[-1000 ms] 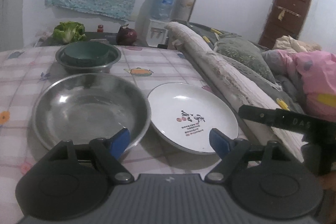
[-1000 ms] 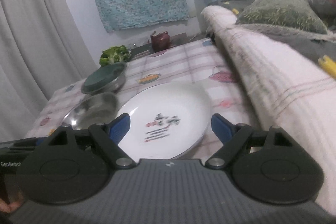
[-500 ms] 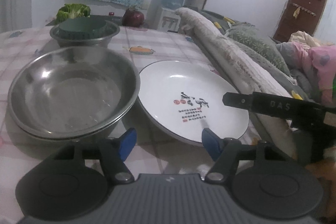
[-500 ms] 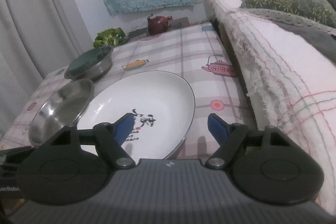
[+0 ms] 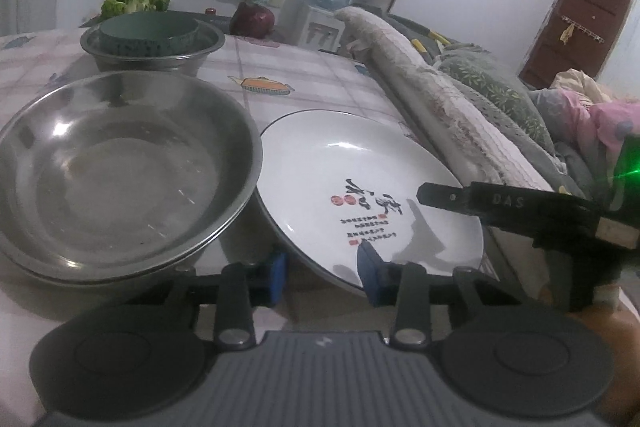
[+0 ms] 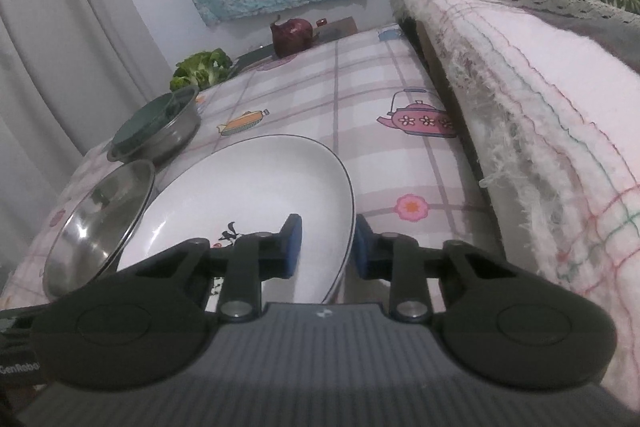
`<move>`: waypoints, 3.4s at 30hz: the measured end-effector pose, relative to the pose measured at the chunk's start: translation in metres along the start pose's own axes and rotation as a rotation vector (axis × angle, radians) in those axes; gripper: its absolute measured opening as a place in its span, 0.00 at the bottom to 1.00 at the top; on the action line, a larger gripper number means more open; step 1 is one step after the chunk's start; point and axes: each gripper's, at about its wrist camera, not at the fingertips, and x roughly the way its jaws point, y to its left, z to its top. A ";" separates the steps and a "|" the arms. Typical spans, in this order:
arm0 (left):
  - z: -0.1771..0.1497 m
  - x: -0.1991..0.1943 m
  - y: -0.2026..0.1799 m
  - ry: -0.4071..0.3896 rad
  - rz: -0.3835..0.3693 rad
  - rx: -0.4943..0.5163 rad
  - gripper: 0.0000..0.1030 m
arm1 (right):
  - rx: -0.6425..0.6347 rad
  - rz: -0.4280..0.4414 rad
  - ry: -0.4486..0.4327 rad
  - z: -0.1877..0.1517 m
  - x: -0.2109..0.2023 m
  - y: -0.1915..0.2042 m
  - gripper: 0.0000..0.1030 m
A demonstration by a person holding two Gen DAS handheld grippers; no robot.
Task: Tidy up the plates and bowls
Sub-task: 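Close the left tool on the white plate rim while the right tool grips it too, then lift the white plate with both tools, then raise the white plate with both tools, tilting its rim upward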
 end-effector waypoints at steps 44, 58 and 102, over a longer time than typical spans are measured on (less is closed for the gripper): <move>-0.021 -0.083 0.015 -0.002 -0.100 0.053 0.50 | 0.265 0.052 -0.015 -0.093 -0.120 0.018 0.31; -0.007 -0.033 0.010 0.058 -0.077 0.105 0.57 | 0.166 -0.013 -0.009 -0.032 -0.058 -0.005 0.41; -0.044 -0.077 0.023 0.159 -0.026 0.222 0.49 | 0.126 0.056 0.071 -0.114 -0.117 0.053 0.32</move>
